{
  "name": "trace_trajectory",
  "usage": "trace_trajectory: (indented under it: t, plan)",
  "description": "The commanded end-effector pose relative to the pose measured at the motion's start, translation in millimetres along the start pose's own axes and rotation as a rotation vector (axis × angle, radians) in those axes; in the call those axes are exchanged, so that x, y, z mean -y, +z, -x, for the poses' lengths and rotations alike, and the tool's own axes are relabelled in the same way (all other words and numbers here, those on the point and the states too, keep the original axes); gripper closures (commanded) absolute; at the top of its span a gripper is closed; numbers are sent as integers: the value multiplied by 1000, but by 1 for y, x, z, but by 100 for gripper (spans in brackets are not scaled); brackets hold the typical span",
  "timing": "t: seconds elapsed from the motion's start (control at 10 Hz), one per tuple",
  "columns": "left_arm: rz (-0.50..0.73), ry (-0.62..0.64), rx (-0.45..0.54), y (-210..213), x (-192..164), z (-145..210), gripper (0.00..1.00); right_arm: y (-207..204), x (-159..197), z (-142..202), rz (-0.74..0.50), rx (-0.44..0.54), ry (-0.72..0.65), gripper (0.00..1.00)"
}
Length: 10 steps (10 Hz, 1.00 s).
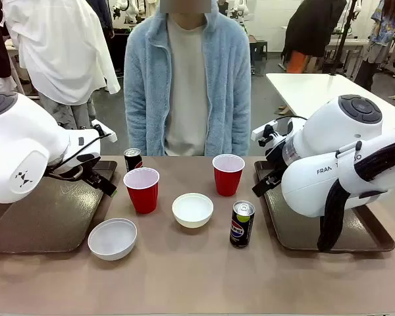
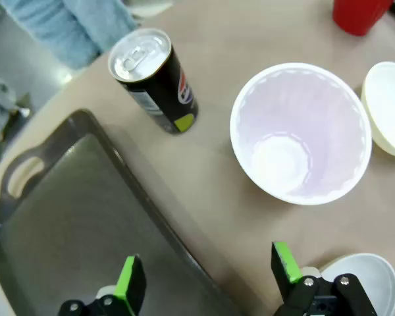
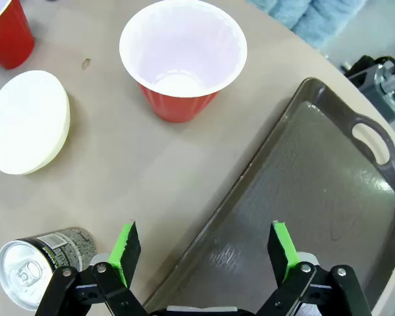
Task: Prepare tableware on both trays.
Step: Pick up a Picnic Bowl from the table and place it on a Handle tray.
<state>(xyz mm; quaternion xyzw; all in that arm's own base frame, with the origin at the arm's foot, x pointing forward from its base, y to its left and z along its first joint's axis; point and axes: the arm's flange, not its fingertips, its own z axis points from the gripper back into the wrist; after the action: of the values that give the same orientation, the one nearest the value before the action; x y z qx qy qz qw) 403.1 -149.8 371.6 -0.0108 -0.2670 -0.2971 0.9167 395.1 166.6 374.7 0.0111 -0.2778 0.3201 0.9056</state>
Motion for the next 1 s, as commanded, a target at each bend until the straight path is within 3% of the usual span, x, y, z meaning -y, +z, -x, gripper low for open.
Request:
trace_trajectory:
  t: [0.0,0.9]
  plan:
    - [0,0,0,0,0,0,0,0,0,0,0,0,0,0]
    - [0,0,0,0,0,0,0,0,0,0,0,0,0,0]
